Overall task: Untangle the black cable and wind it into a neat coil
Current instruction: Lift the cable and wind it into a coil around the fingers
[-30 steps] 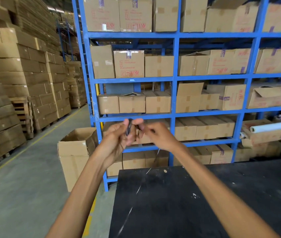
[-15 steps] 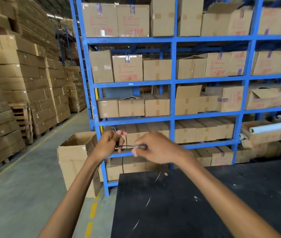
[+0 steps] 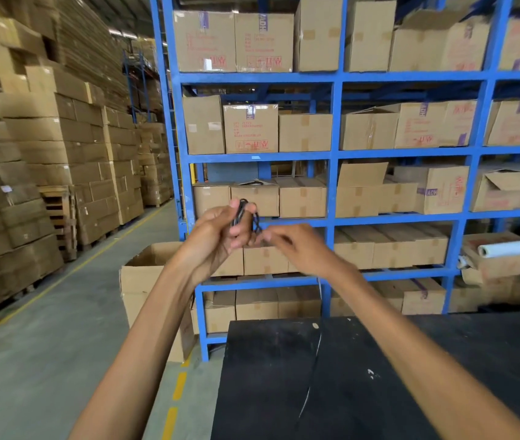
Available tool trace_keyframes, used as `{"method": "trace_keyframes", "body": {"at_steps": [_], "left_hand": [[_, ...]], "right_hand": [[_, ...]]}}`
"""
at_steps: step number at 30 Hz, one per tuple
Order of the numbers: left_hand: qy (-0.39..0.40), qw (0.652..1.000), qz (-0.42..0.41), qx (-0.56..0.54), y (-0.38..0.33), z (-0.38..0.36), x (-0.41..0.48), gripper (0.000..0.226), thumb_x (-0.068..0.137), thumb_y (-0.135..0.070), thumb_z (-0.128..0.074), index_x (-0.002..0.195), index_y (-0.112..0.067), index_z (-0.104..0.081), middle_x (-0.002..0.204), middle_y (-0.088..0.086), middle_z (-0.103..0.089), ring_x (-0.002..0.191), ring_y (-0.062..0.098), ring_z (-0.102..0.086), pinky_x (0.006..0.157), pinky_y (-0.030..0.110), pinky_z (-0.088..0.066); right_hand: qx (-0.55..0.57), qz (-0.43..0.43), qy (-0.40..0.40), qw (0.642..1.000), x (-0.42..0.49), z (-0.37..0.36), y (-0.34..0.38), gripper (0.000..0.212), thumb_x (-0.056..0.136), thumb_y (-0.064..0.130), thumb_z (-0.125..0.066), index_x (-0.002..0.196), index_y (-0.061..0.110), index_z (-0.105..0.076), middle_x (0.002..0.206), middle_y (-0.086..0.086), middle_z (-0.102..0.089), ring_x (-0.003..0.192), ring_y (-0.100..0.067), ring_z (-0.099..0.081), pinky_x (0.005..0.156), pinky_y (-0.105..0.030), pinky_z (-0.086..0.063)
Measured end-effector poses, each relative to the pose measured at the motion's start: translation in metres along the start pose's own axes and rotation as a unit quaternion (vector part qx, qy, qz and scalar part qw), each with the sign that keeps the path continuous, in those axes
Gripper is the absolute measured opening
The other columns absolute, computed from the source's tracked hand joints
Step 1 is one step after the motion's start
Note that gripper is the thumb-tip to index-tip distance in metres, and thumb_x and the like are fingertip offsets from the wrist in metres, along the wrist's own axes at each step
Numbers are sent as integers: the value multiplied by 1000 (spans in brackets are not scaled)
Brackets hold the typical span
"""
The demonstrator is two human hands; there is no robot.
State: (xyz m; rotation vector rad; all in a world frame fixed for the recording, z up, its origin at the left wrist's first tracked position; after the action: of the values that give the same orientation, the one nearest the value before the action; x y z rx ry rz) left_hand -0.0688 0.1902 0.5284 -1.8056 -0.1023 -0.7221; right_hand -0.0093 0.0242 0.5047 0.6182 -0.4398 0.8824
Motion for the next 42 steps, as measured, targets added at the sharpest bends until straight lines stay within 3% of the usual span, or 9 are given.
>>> {"method": "trace_keyframes", "body": {"at_steps": [3, 8, 11, 15, 20, 26, 31, 38, 42], "left_hand": [[-103, 994, -42, -1, -5, 21, 9, 34, 110, -20, -31, 103, -2, -59, 57, -4, -51, 46, 12, -49, 65, 28, -52], [-230, 954, -59, 185, 10, 57, 3, 49, 111, -16, -29, 81, -2, -66, 64, -1, -72, 83, 19, -66, 83, 30, -50], [-198, 937, -12, 288, 34, 59, -8, 37, 110, -12, -31, 91, -5, -62, 75, 0, -77, 72, 12, -76, 77, 20, -55], [-93, 907, 48, 409, 48, 44, -20, 37, 109, -12, -36, 86, -5, -64, 58, -7, -72, 59, -1, -67, 69, 12, -47], [-17, 979, 90, 184, 50, 16, -26, 49, 109, -36, -31, 102, -2, -66, 60, 4, -38, 46, 15, -36, 55, 22, -40], [36, 998, 36, 34, 25, -7, -21, 35, 107, -30, -42, 96, -8, -68, 58, -3, -38, 44, 10, -36, 65, 29, -47], [-84, 994, -68, 20, -9, 10, 8, 30, 109, -19, -34, 100, -4, -58, 60, -5, -54, 49, 12, -54, 71, 27, -54], [-289, 945, -90, 122, 1, 61, 28, 37, 111, -18, -27, 116, 4, -56, 95, 12, -74, 73, 8, -77, 88, 34, -55], [-331, 892, -106, 288, 15, 89, 25, 43, 111, -12, -28, 115, 21, -55, 101, 25, -72, 72, 1, -75, 77, 9, -52]], "right_hand": [[32, -19, 68, 997, -21, -42, 9, 31, 109, 31, -43, 119, 23, -72, 58, 13, -63, 51, 5, -56, 55, -12, -42], [4, -4, 118, 993, -39, -56, 32, 38, 102, 45, -56, 80, 16, -63, 57, -5, -51, 52, -10, -39, 57, -31, -33], [-61, 16, 115, 991, -32, -30, 46, 37, 99, 38, -62, 65, 25, -55, 53, 2, -46, 48, -11, -38, 54, -31, -33], [-144, 34, 56, 987, -13, 21, 53, 17, 98, 34, -64, 84, 33, -73, 61, 7, -61, 55, -8, -48, 59, -27, -38], [-161, 67, -25, 984, 14, 67, 31, 13, 93, 41, -71, 96, 30, -77, 80, 10, -71, 73, -8, -61, 61, -24, -41], [-93, 11, -43, 995, 16, 41, -6, 32, 102, 44, -52, 110, 27, -77, 70, 17, -53, 66, 4, -48, 60, -23, -32], [-9, -16, 22, 1000, -9, -30, -6, 30, 107, 42, -44, 106, 35, -73, 59, -7, -59, 49, -12, -49, 52, -25, -40], [-45, 3, 78, 996, -25, -53, 29, 39, 104, 39, -54, 81, 9, -64, 59, 1, -53, 55, -16, -46, 57, -32, -36], [-65, 4, 118, 991, -35, -34, 40, 29, 102, 32, -58, 86, 12, -71, 59, 2, -54, 56, -14, -44, 56, -32, -34]]}}
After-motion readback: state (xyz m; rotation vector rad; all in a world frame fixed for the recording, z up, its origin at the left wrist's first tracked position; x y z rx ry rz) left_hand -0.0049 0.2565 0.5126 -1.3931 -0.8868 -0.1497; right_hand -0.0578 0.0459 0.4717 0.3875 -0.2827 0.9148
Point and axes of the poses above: each hand's wrist, its own x-axis towards the middle knuckle, its own z-axis out of the back of the hand, y = z × x, the point moved 3 cm from there along x, towards the middle knuckle
